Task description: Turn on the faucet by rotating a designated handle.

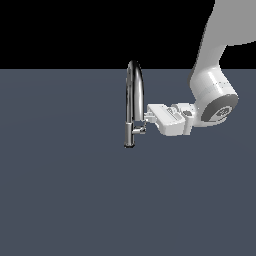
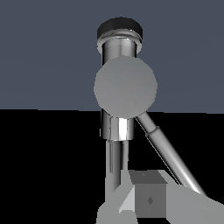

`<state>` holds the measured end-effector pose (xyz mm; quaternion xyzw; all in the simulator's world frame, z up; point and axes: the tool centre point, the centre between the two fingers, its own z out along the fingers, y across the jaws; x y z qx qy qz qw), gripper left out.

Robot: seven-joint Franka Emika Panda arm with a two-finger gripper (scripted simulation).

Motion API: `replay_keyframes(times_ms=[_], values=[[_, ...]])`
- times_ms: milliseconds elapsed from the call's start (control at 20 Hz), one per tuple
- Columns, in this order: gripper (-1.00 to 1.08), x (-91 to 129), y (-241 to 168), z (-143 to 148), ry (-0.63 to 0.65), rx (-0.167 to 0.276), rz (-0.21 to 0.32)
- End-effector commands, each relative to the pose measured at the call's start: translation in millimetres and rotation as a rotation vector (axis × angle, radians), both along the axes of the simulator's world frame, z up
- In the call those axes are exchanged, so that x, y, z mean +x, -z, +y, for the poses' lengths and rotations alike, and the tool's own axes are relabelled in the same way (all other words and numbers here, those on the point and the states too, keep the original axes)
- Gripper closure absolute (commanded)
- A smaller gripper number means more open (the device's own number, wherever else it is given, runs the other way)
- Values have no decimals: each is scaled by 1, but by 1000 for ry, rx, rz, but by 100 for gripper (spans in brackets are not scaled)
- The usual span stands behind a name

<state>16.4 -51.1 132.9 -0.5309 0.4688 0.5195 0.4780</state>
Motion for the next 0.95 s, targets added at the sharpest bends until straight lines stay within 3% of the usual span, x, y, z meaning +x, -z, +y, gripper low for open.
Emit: replay_keyframes(times_ms=[0, 300, 400, 900], values=[[108, -15, 9, -6, 1, 2, 17], [108, -37, 19, -11, 2, 2, 18], [108, -26, 7, -1, -11, 7, -5], [108, -48, 67, -12, 2, 2, 17]])
